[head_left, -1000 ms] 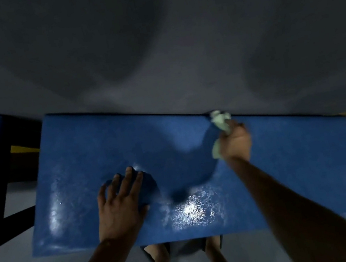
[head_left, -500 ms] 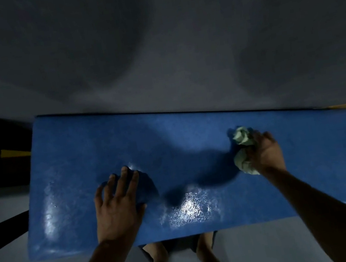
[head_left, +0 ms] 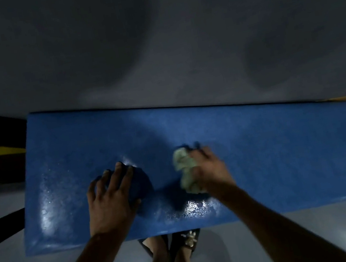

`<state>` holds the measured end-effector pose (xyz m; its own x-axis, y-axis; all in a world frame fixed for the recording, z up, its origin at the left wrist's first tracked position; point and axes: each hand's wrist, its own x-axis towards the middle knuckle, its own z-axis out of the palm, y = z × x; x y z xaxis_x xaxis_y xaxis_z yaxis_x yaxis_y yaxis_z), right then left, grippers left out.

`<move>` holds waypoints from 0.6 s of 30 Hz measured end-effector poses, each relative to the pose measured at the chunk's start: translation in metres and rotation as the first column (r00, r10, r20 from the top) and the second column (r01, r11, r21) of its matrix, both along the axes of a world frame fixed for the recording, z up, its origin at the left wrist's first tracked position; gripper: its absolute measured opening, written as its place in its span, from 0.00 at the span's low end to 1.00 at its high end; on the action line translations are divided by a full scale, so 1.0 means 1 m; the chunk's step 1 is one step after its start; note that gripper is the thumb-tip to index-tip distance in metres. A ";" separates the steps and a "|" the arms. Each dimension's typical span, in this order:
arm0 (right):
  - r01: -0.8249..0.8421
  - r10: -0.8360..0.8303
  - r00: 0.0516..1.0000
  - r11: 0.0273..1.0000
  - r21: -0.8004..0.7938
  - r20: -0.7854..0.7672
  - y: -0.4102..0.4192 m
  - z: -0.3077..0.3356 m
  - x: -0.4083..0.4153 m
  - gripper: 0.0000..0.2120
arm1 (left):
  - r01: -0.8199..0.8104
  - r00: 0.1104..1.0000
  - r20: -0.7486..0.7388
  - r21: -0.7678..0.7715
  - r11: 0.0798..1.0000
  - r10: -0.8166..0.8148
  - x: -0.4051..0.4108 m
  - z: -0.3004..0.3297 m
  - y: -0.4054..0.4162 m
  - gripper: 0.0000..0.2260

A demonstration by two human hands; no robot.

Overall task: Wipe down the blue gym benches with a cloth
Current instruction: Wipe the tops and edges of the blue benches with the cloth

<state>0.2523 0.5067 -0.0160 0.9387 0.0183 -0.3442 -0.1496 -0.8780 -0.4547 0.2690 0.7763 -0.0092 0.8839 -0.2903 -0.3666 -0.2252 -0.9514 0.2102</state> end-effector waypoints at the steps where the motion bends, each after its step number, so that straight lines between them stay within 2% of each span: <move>1: 0.045 -0.044 0.999 0.998 -0.051 0.012 -0.033 0.003 -0.007 0.23 | -0.004 1.000 0.011 -0.003 1.000 0.004 -0.001 0.000 -0.001 0.41; 3: 0.278 -0.278 0.960 0.952 -0.129 0.018 -0.089 0.018 -0.024 0.23 | -0.006 1.000 0.024 -0.011 1.000 0.007 -0.002 0.000 -0.002 0.42; 5: 0.468 -0.462 0.884 0.864 -0.187 0.073 -0.112 0.027 -0.037 0.25 | -0.007 1.000 0.028 -0.015 1.000 0.007 -0.003 -0.001 -0.001 0.42; 8: 0.613 -0.607 0.789 0.786 -0.077 0.088 -0.061 0.013 -0.036 0.26 | -0.003 1.000 0.026 -0.007 1.000 0.003 -0.005 -0.005 0.000 0.42; 10: 0.564 -0.567 0.818 0.824 0.055 0.102 0.007 0.001 -0.027 0.26 | 0.003 0.999 0.038 0.002 1.000 -0.003 -0.005 -0.007 0.000 0.42; 13: 0.239 -0.248 0.968 0.955 0.177 0.031 0.092 -0.006 -0.031 0.23 | 0.017 0.998 0.068 0.008 1.000 -0.018 -0.006 -0.006 0.000 0.36; 15: 0.040 -0.052 0.996 0.987 0.154 0.078 0.088 -0.005 -0.036 0.18 | 0.012 0.998 0.067 0.016 1.000 -0.013 -0.006 -0.004 -0.001 0.34; 16: -0.003 -0.012 0.993 0.991 0.134 0.115 0.071 -0.006 -0.038 0.18 | 0.006 0.998 0.055 0.023 1.000 -0.007 -0.006 -0.004 -0.001 0.35; 18: -0.021 0.017 0.996 0.999 0.043 0.085 0.011 -0.003 -0.041 0.18 | -0.004 1.000 0.031 0.030 1.000 0.003 -0.008 -0.004 -0.002 0.39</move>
<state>0.2116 0.5181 -0.0192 0.9638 0.0496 -0.2618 -0.0925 -0.8593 -0.5031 0.2615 0.7740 -0.0129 0.8961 -0.2763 -0.3473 -0.2276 -0.9579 0.1749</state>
